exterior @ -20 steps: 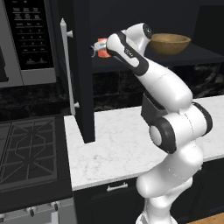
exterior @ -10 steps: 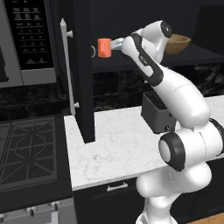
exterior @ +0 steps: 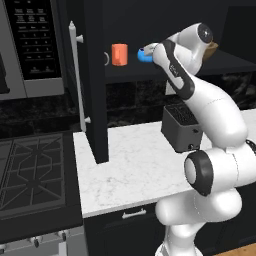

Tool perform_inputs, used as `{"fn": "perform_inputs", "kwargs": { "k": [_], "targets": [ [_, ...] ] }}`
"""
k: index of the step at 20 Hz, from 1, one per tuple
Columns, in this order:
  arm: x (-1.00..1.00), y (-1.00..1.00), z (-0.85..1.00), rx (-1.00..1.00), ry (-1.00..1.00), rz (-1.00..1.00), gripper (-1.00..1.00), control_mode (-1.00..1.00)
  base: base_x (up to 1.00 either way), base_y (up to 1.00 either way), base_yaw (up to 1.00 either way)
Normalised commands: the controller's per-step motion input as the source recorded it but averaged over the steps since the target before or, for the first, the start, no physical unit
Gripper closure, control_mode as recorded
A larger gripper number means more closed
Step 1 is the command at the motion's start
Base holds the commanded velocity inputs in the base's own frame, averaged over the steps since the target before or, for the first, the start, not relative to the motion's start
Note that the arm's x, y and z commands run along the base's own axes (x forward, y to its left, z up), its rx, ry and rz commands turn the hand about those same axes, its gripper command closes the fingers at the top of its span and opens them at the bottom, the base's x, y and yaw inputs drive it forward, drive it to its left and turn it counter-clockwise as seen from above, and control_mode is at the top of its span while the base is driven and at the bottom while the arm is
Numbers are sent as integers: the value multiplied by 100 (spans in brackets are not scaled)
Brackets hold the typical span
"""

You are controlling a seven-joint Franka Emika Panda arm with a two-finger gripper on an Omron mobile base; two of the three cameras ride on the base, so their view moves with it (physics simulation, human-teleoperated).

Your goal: Gather all objects into one cabinet and sort the glasses and bowls to opposite sides.

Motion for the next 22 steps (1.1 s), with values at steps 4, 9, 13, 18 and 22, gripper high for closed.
{"fn": "perform_inputs", "kwargs": {
  "k": [4, 9, 13, 18, 22],
  "targets": [
    [0, -45, 6, 0, 0, -7, -100, -100, 0, 0, 0],
    [0, -18, -6, 0, 0, -3, -100, -100, 0, 0, 0],
    [9, -2, -11, 0, 2, -1, -100, -100, 0, 0, 0],
    [28, -16, -9, 0, 5, 0, -100, -100, 0, 0, 0],
    [38, -4, -14, 0, 8, 0, -100, -100, 0, 0, 0]
  ]
}}
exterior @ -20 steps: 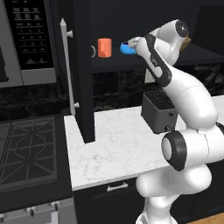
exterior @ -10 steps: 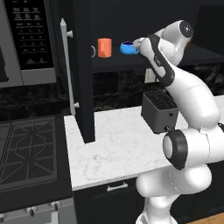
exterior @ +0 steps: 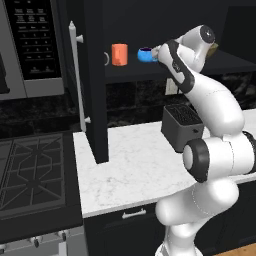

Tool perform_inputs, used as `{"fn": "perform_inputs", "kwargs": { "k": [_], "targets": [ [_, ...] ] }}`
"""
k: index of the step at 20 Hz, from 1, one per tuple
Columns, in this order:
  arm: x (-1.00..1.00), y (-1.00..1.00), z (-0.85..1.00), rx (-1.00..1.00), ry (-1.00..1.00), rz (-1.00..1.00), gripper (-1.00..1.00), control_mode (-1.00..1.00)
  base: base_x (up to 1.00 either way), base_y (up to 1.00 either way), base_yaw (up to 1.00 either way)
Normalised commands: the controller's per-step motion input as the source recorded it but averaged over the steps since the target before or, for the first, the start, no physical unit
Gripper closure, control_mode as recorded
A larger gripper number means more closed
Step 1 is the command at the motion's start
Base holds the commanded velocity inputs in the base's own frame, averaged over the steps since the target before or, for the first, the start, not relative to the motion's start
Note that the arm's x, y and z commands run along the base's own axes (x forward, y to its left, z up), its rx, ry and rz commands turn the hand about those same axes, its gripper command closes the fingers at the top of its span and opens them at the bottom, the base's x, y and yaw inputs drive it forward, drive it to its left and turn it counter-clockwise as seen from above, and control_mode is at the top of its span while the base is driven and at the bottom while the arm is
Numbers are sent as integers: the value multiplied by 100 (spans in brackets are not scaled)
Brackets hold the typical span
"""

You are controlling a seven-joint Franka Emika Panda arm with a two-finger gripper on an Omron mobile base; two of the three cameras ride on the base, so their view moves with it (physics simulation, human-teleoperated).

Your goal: Gather all objects into one cabinet and sort the glasses and bowls to opposite sides.

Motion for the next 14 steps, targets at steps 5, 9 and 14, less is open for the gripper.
{"fn": "perform_inputs", "kwargs": {
  "k": [5, 9, 14],
  "targets": [
    [32, 0, -3, 0, 6, 0, -100, -100, 0, 0, 0],
    [30, 0, -4, 0, 3, 0, -100, -100, 0, 0, 0],
    [20, 0, -10, 0, 1, 0, -100, -100, 0, 0, 0]
  ]
}}
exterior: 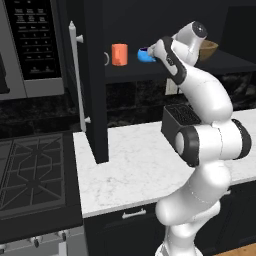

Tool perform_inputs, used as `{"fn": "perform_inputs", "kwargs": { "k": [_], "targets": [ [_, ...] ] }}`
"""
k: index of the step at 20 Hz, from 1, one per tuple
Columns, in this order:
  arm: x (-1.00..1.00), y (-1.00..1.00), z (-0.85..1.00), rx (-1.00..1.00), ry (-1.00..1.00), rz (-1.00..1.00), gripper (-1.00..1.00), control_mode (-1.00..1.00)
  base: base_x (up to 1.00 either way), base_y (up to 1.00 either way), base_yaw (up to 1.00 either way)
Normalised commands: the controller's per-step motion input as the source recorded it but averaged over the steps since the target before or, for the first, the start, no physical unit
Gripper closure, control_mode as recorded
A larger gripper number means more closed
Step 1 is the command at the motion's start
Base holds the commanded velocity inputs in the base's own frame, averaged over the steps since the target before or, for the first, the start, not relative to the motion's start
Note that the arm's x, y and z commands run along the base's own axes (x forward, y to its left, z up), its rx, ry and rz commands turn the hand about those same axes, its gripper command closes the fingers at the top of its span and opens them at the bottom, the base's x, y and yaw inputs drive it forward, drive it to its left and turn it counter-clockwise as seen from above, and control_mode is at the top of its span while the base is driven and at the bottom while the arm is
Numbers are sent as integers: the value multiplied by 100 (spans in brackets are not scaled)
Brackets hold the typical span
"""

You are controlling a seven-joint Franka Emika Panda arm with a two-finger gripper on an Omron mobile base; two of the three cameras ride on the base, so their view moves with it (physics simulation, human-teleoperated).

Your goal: Gather all objects into one cabinet and sort the glasses and bowls to opposite sides.

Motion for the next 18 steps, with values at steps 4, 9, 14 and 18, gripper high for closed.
{"fn": "perform_inputs", "kwargs": {
  "k": [4, 9, 14, 18],
  "targets": [
    [23, 0, -6, 0, 0, 0, -100, -100, 0, 0, 0],
    [28, 0, -5, 0, 0, 0, -100, -100, 0, 0, 0],
    [35, 0, -8, 0, 0, 0, -100, -100, 0, 0, 0],
    [12, 0, -7, 0, 0, 3, -100, -100, 0, 0, 0]
  ]
}}
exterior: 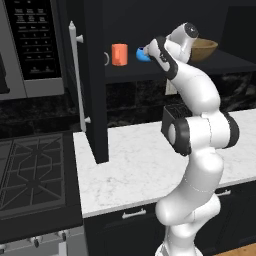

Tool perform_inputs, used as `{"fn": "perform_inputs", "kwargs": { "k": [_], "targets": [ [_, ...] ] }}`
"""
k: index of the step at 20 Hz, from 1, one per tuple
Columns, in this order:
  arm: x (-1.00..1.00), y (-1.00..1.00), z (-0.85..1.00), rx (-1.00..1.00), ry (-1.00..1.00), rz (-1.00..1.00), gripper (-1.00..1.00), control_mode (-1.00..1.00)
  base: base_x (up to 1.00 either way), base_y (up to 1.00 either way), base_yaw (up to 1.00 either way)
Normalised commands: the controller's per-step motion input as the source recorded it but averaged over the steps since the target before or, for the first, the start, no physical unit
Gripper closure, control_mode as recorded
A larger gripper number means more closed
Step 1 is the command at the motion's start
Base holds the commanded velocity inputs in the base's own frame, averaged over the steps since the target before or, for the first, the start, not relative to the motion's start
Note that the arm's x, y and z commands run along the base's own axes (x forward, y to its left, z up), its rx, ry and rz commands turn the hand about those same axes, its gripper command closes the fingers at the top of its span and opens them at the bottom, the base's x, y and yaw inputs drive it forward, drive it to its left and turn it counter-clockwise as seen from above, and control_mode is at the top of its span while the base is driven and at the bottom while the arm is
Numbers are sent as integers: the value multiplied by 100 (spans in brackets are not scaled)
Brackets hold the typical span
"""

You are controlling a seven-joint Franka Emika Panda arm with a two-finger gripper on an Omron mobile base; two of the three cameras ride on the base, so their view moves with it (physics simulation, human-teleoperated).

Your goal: Gather all objects into one cabinet and sort the glasses and bowls to opposite sides.

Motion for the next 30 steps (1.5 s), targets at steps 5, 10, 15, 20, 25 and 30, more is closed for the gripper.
{"fn": "perform_inputs", "kwargs": {
  "k": [5, 10, 15, 20, 25, 30],
  "targets": [
    [0, 6, -6, 0, 0, 4, -100, -100, 0, 0, 0],
    [1, 21, -1, 0, 0, 5, -100, -100, 0, 0, 0],
    [15, 20, 0, 0, 0, 4, 100, -100, 0, 0, 0],
    [24, 5, 0, 0, 0, 2, 100, -100, 0, 0, 0],
    [6, 0, 0, 0, 0, 2, 100, -100, 0, 0, 0],
    [-8, 18, 0, 0, -3, 3, 100, -100, 0, 0, 0]
  ]
}}
